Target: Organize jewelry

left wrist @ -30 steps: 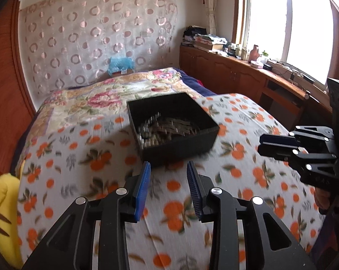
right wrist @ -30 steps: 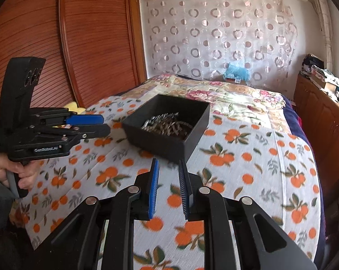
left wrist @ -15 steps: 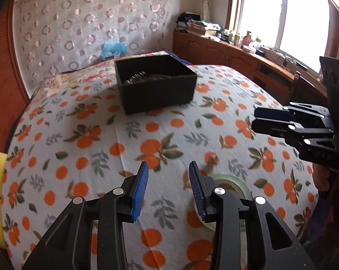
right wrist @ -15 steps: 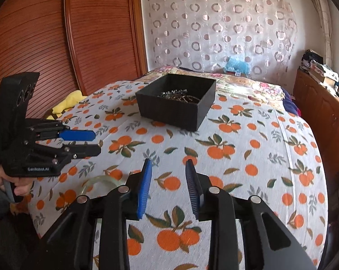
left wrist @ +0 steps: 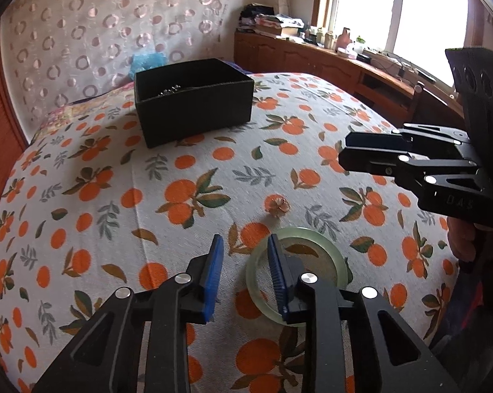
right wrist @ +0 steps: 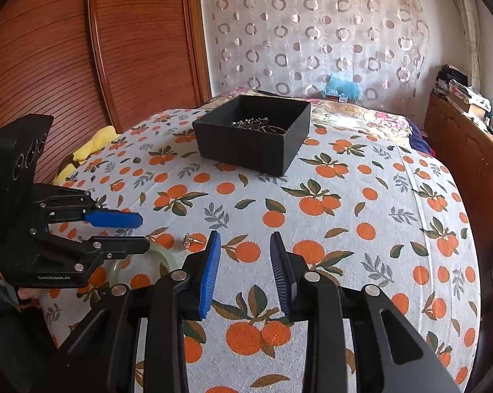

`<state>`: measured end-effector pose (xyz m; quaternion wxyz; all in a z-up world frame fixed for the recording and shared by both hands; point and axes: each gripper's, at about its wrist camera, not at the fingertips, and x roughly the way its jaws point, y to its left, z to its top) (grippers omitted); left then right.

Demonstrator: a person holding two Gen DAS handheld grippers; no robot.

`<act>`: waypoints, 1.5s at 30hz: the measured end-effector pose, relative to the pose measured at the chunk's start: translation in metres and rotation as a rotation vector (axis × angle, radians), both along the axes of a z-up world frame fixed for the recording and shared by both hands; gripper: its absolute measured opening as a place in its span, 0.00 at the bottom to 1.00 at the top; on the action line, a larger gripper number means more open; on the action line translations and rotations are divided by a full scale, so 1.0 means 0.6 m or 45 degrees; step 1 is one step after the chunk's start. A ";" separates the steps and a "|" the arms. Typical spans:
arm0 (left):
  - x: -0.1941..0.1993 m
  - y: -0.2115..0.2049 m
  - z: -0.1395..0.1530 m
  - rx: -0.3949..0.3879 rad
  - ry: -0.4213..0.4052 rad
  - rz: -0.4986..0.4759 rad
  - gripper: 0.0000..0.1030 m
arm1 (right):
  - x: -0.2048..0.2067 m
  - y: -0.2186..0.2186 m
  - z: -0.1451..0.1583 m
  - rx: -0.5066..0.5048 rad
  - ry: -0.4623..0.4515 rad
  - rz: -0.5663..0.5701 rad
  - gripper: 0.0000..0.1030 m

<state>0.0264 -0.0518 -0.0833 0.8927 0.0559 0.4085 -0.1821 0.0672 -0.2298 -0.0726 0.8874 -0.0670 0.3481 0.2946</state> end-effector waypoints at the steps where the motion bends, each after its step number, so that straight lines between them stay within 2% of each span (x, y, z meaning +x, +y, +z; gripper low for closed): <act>1: 0.000 0.000 -0.001 0.001 0.002 -0.002 0.24 | 0.000 0.000 -0.001 0.001 0.002 0.001 0.33; 10: -0.001 -0.004 -0.006 0.009 0.014 -0.016 0.18 | 0.001 0.003 -0.003 -0.003 0.007 0.008 0.33; 14: -0.003 -0.004 -0.006 0.010 0.013 -0.026 0.10 | 0.000 0.006 -0.005 -0.006 0.011 0.014 0.33; 17: -0.007 -0.002 -0.006 0.021 0.004 -0.028 0.07 | 0.002 0.009 -0.006 -0.006 0.016 0.019 0.33; 29: -0.023 0.067 0.020 -0.024 -0.063 0.109 0.07 | -0.003 0.056 -0.022 -0.044 0.053 0.117 0.33; 45: -0.008 0.121 0.043 -0.060 -0.125 0.229 0.07 | 0.014 0.118 -0.043 -0.203 0.094 0.240 0.33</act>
